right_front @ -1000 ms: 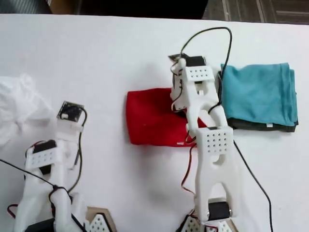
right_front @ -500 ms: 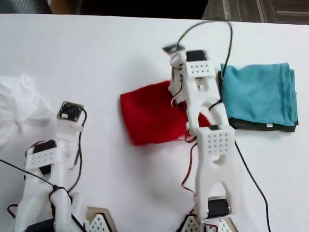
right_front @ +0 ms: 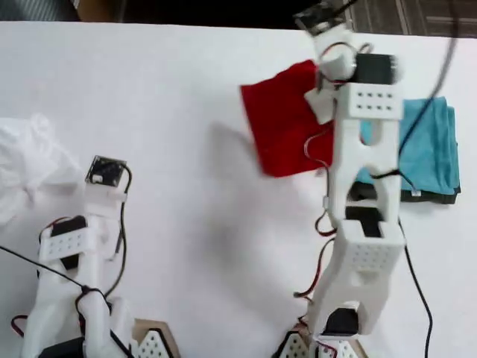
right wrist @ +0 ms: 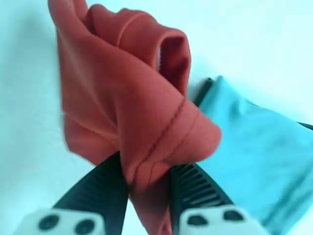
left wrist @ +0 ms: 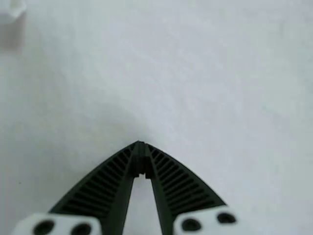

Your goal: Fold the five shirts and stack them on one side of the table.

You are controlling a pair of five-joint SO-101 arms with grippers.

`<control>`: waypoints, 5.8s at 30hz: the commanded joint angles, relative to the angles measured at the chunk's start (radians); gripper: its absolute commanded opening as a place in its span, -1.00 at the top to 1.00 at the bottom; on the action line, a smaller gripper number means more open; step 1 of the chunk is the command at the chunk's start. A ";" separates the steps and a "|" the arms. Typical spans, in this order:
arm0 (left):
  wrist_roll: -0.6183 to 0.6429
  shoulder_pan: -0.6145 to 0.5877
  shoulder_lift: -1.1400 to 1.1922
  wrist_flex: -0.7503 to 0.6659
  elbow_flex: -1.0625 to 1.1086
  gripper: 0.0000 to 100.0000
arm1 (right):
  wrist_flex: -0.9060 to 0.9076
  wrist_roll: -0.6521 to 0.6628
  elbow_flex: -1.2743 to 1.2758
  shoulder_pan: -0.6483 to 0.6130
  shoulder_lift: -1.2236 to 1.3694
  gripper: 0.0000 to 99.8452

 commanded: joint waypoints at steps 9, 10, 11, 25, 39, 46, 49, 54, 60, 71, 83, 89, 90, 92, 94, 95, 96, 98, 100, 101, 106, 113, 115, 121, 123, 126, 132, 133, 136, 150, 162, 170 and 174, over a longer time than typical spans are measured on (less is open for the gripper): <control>0.006 -0.008 -0.031 -0.015 -0.002 0.95 | -0.002 0.137 -0.037 0.183 -0.099 0.96; 0.006 -0.008 -0.031 -0.015 -0.002 0.95 | -0.002 0.160 -0.037 0.199 -0.085 0.96; 0.006 -0.008 -0.031 -0.015 -0.002 0.95 | -0.004 0.178 -0.037 0.216 -0.071 0.96; 0.006 -0.008 -0.031 -0.017 -0.002 0.95 | -0.008 0.288 -0.074 0.338 -0.056 0.96; 0.008 -0.008 -0.031 -0.017 -0.002 0.95 | -0.001 0.288 -0.055 0.291 -0.311 0.96; 0.008 -0.008 -0.031 -0.017 -0.002 0.95 | -0.004 0.288 0.152 0.286 -0.363 0.96; 0.008 -0.008 -0.031 -0.017 -0.002 0.95 | -0.008 0.288 0.203 0.285 -0.361 0.96; 0.008 -0.008 -0.031 -0.017 -0.002 0.95 | -0.062 0.288 0.270 0.285 -0.360 0.96; 0.008 -0.008 -0.031 -0.017 -0.002 0.95 | -0.216 0.288 0.364 0.292 -0.358 0.96; 0.008 -0.008 -0.031 -0.017 -0.002 0.95 | -0.420 0.344 0.377 0.426 -0.163 0.96; 0.008 -0.008 -0.029 -0.017 -0.002 0.95 | -0.533 0.442 0.347 0.473 -0.027 0.96; 0.008 -0.008 -0.029 -0.017 -0.002 0.95 | -0.533 0.442 0.253 0.476 0.090 0.96; 0.008 -0.008 -0.029 -0.017 -0.002 0.95 | -0.530 0.442 0.233 0.483 0.110 0.95; 0.008 -0.008 -0.029 -0.017 -0.002 0.95 | -0.530 0.439 0.193 0.490 0.143 0.95; 0.008 -0.008 -0.029 -0.017 -0.002 0.95 | -0.526 0.437 0.163 0.506 0.163 0.90; 0.008 -0.008 -0.029 -0.017 -0.002 0.95 | -0.522 0.436 0.146 0.512 0.170 0.84; 0.008 -0.008 -0.029 -0.017 -0.002 0.95 | -0.519 0.434 0.130 0.515 0.173 0.77; 0.008 -0.008 -0.028 -0.017 -0.002 0.95 | -0.501 0.434 0.101 0.526 0.174 0.60; 0.008 -0.008 -0.028 -0.017 -0.002 0.95 | -0.469 0.434 0.072 0.527 0.171 0.46; 0.008 -0.008 -0.028 -0.017 -0.002 0.95 | -0.447 0.434 0.051 0.526 0.171 0.42; 0.008 -0.008 -0.028 -0.017 -0.002 0.95 | -0.346 0.292 -0.083 0.515 0.171 0.40; 0.008 -0.008 -0.028 -0.017 -0.002 0.95 | -0.033 0.265 -0.258 0.390 0.171 0.40; 0.008 -0.008 -0.028 -0.017 -0.002 0.95 | -0.001 0.259 -0.265 0.343 0.171 0.40; 0.008 -0.008 -0.028 -0.017 -0.002 0.95 | 0.004 0.258 -0.172 0.259 0.153 0.45; 0.008 -0.008 -0.028 -0.017 -0.002 0.95 | 0.004 0.255 -0.091 0.234 0.116 0.50; 0.008 -0.008 -0.029 -0.017 -0.002 0.95 | 0.001 0.212 0.057 0.209 0.045 0.50; 0.008 -0.008 -0.029 -0.017 -0.002 0.95 | -0.041 0.193 0.324 0.209 -0.010 0.48; 0.008 -0.008 -0.029 -0.017 -0.002 0.95 | -0.045 0.193 0.353 0.214 -0.010 0.48; 0.008 -0.008 -0.029 -0.017 -0.002 0.95 | -0.058 0.196 0.394 0.231 -0.012 0.48; 0.008 -0.008 -0.029 -0.017 -0.002 0.95 | -0.073 0.169 0.402 0.165 -0.197 0.48; 0.008 -0.008 -0.029 -0.017 -0.002 0.95 | -0.312 0.064 0.623 0.107 -0.134 0.65; 0.008 -0.008 -0.029 -0.017 -0.002 0.95 | -0.461 0.066 0.707 0.179 -0.130 0.73; 0.008 -0.008 -0.029 -0.017 -0.002 0.95 | -0.509 0.066 0.707 0.208 -0.130 0.97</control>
